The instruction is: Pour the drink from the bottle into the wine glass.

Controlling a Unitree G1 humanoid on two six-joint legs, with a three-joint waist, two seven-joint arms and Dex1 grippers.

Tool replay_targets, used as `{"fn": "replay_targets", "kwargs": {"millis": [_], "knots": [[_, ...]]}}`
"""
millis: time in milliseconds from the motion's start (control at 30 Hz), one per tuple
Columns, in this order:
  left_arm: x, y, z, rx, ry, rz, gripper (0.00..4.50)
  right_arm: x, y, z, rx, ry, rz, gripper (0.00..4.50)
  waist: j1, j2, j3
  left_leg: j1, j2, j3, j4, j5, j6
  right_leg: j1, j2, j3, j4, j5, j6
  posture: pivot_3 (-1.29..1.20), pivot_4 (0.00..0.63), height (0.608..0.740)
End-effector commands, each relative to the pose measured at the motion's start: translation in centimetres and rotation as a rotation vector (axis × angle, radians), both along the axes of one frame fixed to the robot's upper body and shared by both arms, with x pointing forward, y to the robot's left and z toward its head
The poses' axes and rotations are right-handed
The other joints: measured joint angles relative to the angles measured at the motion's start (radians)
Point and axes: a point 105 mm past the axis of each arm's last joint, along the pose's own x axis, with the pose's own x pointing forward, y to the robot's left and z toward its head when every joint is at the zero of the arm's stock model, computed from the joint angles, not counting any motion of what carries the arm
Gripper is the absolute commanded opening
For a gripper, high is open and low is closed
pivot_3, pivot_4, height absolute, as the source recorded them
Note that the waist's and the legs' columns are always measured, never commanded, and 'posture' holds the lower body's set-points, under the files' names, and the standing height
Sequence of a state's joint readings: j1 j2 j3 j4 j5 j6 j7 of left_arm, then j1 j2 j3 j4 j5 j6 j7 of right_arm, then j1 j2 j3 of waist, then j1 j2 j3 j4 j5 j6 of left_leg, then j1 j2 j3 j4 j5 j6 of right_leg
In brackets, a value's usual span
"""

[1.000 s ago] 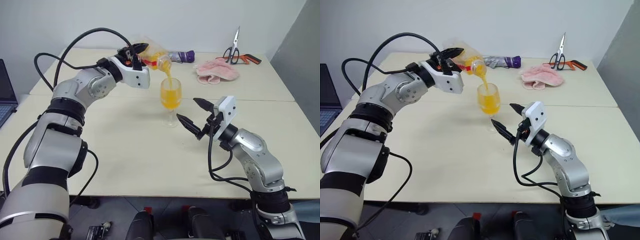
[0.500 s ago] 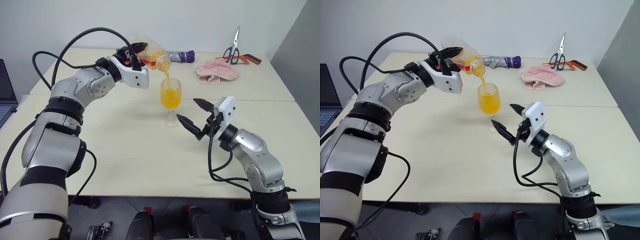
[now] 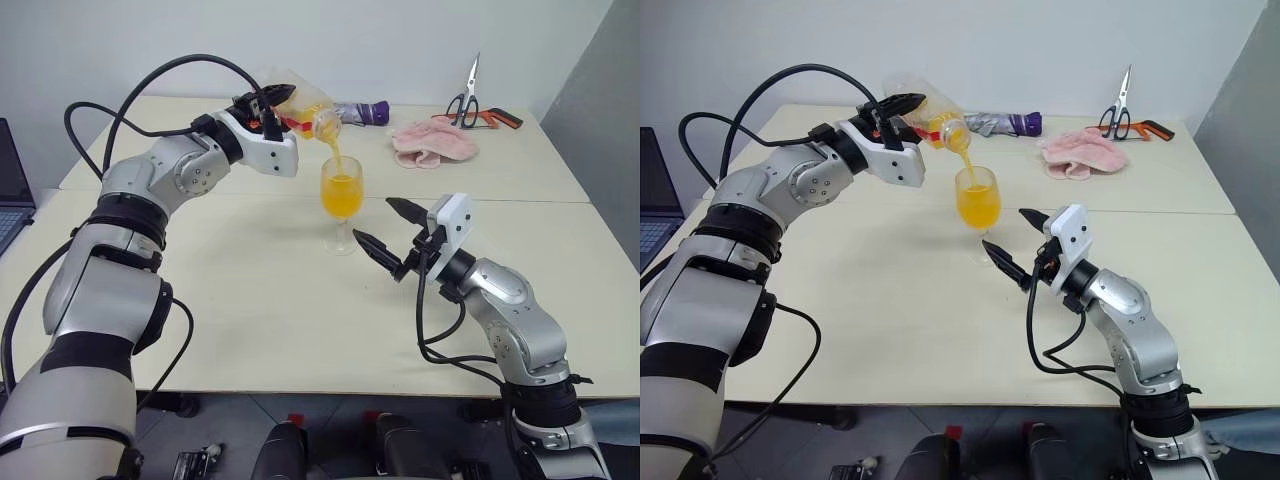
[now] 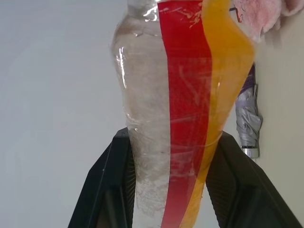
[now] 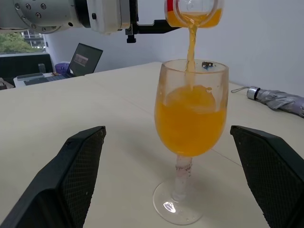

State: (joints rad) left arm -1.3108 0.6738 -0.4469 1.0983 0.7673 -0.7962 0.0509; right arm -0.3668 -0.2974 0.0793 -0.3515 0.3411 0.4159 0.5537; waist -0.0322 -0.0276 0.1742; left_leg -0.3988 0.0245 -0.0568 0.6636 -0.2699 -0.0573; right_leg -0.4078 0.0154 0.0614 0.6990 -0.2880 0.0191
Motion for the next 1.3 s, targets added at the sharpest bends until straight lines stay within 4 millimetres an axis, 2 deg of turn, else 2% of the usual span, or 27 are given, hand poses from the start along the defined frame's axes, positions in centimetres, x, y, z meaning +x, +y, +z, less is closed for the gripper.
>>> {"fn": "replay_targets", "kwargs": {"millis": [33,300,433,533,667,833,900,933,1067,1300], "knots": [[-0.3,0.0,2.5,-0.053,-0.056,-0.008,1.67,-0.8,0.3,1.5,0.015,-0.064,0.028,4.50,0.000,0.000,0.000,0.000,0.000,0.000,0.000,0.000,0.000,0.000,0.000,0.000,0.000,0.000,0.000,0.00,0.150,0.740],[0.0,-0.1,2.1,-0.162,0.014,-0.010,1.67,-0.8,0.2,1.6,0.013,-0.072,0.026,4.50,0.000,0.000,0.000,0.000,0.000,0.000,0.000,0.000,0.000,0.000,0.000,0.000,0.000,0.000,0.000,0.00,0.150,0.740],[0.2,-0.4,1.5,-0.302,0.110,-0.041,1.67,-0.8,0.3,1.5,0.005,-0.079,0.025,4.50,0.000,0.000,0.000,0.000,0.000,0.000,0.000,0.000,0.000,0.000,0.000,0.000,0.001,0.000,0.000,0.00,0.150,0.740],[0.1,-0.6,1.2,-0.337,0.148,-0.058,1.67,-0.8,0.4,1.5,-0.002,-0.086,0.026,4.50,-0.001,0.000,0.000,0.000,0.000,0.000,0.001,0.000,0.000,0.000,0.000,0.000,0.001,0.000,0.000,0.00,0.150,0.740],[0.2,-0.5,0.8,-0.514,0.253,-0.086,1.67,-0.9,0.5,1.8,-0.005,-0.102,0.028,4.50,0.000,0.000,0.000,0.000,0.000,0.000,0.001,0.000,0.000,0.000,0.000,0.000,0.001,0.000,0.000,0.00,0.150,0.740],[0.1,1.2,0.7,-0.738,0.356,-0.081,1.67,-1.2,0.7,2.1,-0.018,-0.114,0.048,4.50,-0.004,0.000,0.000,0.000,0.001,0.000,0.001,0.000,0.000,0.000,0.000,0.001,0.002,0.000,0.000,0.00,0.150,0.740],[0.0,2.6,0.1,-0.871,0.413,-0.060,1.66,-1.5,1.2,1.8,-0.050,-0.095,0.086,4.50,-0.005,0.000,0.000,0.001,0.001,0.000,0.001,0.000,0.000,0.000,0.000,0.000,0.002,0.000,0.000,0.00,0.150,0.740],[-0.1,3.4,-0.4,-0.922,0.437,-0.044,1.66,-1.7,1.4,1.4,-0.081,-0.069,0.109,4.50,-0.007,0.000,0.000,0.001,0.001,0.000,0.001,0.000,0.000,0.000,0.000,0.001,0.003,0.000,0.000,0.00,0.150,0.740],[-1.3,7.5,-4.4,-1.215,0.602,0.051,1.66,-2.0,1.8,0.3,-0.203,-0.013,0.148,4.50,-0.019,0.001,0.000,0.002,0.003,0.000,0.002,0.000,0.000,0.000,-0.001,0.002,0.006,0.000,0.000,0.00,0.150,0.740],[-3.5,10.4,-7.5,-1.424,0.712,0.116,1.66,-2.4,2.7,0.2,-0.235,0.044,0.224,4.50,-0.017,0.000,0.000,0.000,0.003,-0.003,0.008,0.000,0.000,0.000,-0.001,0.000,0.010,0.000,0.000,0.00,0.150,0.740]]}}
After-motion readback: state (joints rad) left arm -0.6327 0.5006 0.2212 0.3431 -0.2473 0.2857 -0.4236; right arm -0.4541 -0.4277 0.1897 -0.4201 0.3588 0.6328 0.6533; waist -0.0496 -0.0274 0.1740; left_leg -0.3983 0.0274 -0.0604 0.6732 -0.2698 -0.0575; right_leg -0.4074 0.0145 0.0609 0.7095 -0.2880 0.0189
